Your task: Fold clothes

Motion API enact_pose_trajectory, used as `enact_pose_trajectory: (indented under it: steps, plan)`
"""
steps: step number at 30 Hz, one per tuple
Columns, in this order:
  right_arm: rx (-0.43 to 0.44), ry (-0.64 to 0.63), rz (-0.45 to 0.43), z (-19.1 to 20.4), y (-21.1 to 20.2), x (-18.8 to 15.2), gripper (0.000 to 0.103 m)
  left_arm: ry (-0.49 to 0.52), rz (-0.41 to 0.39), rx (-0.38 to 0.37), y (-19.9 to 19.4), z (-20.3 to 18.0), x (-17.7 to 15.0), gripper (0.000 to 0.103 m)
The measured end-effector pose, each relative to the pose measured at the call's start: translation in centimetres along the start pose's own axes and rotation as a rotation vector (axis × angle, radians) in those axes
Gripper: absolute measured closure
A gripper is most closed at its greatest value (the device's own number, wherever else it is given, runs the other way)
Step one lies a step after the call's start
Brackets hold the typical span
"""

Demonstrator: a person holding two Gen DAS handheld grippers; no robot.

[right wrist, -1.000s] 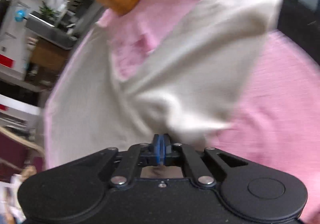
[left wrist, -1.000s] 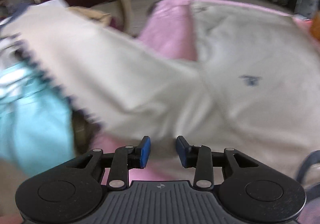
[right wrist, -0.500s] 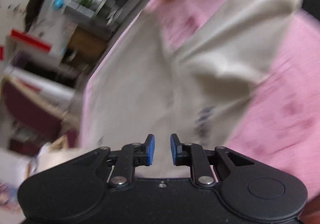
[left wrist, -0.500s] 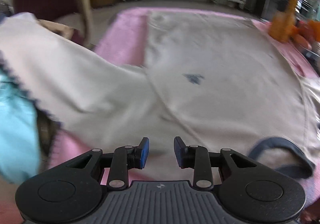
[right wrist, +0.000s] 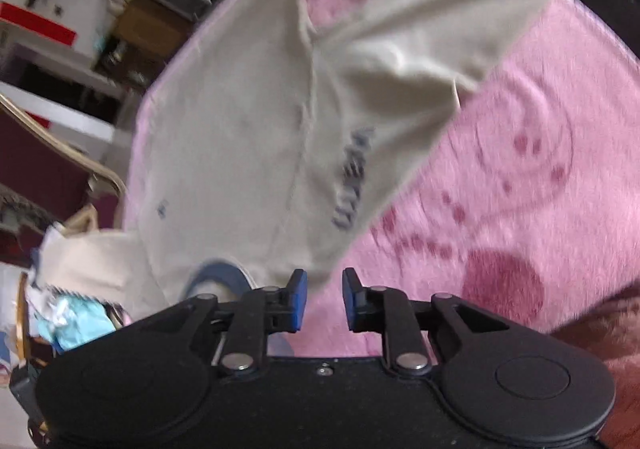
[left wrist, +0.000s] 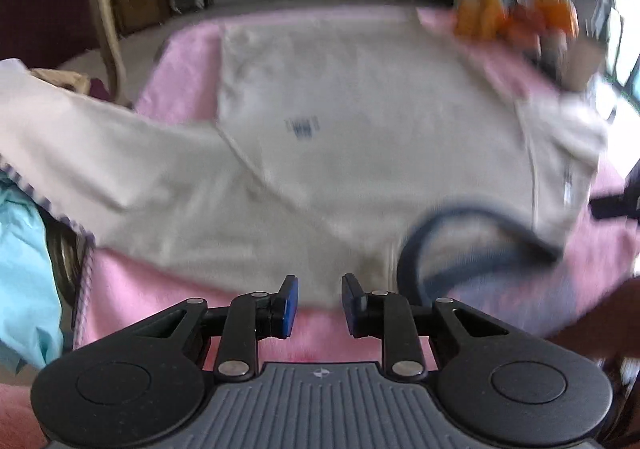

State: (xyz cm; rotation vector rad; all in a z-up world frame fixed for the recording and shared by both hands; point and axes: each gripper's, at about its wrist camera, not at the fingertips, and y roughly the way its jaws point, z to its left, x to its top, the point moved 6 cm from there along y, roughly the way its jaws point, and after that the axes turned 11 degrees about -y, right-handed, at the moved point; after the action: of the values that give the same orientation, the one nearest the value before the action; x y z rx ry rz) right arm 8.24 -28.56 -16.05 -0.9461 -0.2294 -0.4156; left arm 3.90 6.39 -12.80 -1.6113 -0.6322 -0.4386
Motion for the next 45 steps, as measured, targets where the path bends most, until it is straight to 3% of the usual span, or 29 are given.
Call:
enact_pose_trajectory:
  steps: [3, 7, 10, 12, 16, 18, 21, 25, 29, 31, 36, 39, 45]
  plan:
    - [0.092, -0.026, -0.046, 1.5, 0.2, 0.5, 0.083, -0.038, -0.034, -0.055, 0.2, -0.4, 1.2, 0.082]
    - [0.181, -0.087, -0.003, 4.3, 2.3, 0.4, 0.083, 0.038, 0.052, -0.090, 2.5, -2.8, 0.1, 0.082]
    - [0.148, -0.140, 0.056, 5.4, 4.5, -0.1, 0.083, 0.131, 0.108, -0.080, 3.7, -4.3, -1.2, 0.082]
    - [0.099, -0.159, 0.126, 5.4, 5.5, -0.9, 0.084, 0.169, 0.103, -0.072, 3.3, -4.5, -1.6, 0.083]
    - [0.094, -0.147, 0.157, 5.1, 4.3, -1.5, 0.083, 0.139, 0.102, -0.154, 1.6, -4.4, -1.6, 0.083]
    - [0.146, -0.108, 0.092, 4.9, 2.2, -1.0, 0.082, 0.113, 0.035, -0.166, -0.1, -4.3, -0.5, 0.083]
    - [0.216, -0.068, -0.083, 4.8, -2.5, 1.4, 0.082, 0.047, -0.069, -0.175, -2.4, -3.9, 2.3, 0.083]
    - [0.153, -0.081, -0.372, 4.7, -9.7, 5.8, 0.080, -0.011, -0.175, -0.139, -4.0, -4.6, 6.4, 0.082]
    - [0.148, -0.021, -0.555, 2.8, -14.0, 9.7, 0.074, -0.017, -0.212, -0.138, -3.9, -6.8, 9.2, 0.077]
    - [0.100, 0.008, -0.624, 1.0, -14.8, 11.3, 0.074, -0.008, -0.187, -0.109, -2.6, -8.3, 9.9, 0.076]
    - [-0.172, 0.120, -0.734, -6.3, -14.0, 13.3, 0.074, 0.074, -0.067, -0.072, 1.9, -13.0, 8.5, 0.074]
    - [-0.383, 0.246, -0.674, -12.1, -13.0, 14.2, 0.074, 0.116, -0.009, -0.076, 4.2, -14.8, 7.1, 0.072]
    - [-0.489, 0.440, -0.605, -21.2, -11.8, 15.8, 0.074, 0.146, 0.086, -0.107, 6.7, -16.7, 4.8, 0.071]
